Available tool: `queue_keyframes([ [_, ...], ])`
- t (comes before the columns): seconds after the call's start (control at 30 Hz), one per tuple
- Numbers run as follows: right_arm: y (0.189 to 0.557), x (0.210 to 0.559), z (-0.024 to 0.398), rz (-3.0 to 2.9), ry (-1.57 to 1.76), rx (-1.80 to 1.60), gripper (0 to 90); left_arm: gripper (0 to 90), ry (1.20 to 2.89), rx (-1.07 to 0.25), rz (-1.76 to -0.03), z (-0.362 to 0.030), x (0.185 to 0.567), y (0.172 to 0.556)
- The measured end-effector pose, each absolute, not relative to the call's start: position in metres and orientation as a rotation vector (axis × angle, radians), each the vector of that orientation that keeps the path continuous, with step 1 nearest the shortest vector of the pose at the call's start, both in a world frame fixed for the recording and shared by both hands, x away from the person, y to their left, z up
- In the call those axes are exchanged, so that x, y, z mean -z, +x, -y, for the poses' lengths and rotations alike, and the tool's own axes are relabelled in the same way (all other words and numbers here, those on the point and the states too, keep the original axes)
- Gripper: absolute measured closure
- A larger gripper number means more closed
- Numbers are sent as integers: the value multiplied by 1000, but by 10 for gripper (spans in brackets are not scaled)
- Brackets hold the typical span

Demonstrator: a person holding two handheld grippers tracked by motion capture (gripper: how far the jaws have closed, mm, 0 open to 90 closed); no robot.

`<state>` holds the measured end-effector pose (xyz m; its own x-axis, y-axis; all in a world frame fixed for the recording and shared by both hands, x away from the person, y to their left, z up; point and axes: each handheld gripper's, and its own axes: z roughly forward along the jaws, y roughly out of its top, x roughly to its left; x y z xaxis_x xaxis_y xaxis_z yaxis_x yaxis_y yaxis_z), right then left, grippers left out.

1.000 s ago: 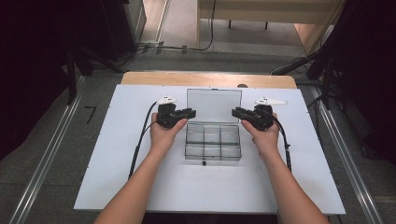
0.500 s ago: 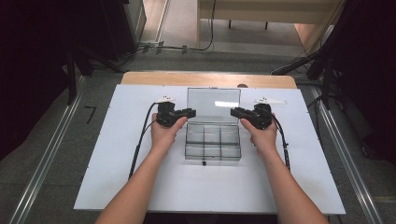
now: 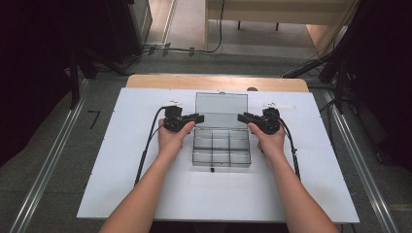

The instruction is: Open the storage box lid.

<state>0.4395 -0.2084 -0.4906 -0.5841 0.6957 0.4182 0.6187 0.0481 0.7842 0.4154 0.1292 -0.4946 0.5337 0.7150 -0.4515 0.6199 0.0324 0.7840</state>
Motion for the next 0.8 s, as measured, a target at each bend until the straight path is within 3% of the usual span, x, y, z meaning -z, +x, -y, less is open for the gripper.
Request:
queue_keyframes([
  [0.67,446,505,209,-2247,1512,-1578,472,458,1695,-107,-1193,-125,502,417],
  [0.8,446,505,207,-2267,1511,-1554,394,340,1722,-131,-1186,-122,501,415],
])
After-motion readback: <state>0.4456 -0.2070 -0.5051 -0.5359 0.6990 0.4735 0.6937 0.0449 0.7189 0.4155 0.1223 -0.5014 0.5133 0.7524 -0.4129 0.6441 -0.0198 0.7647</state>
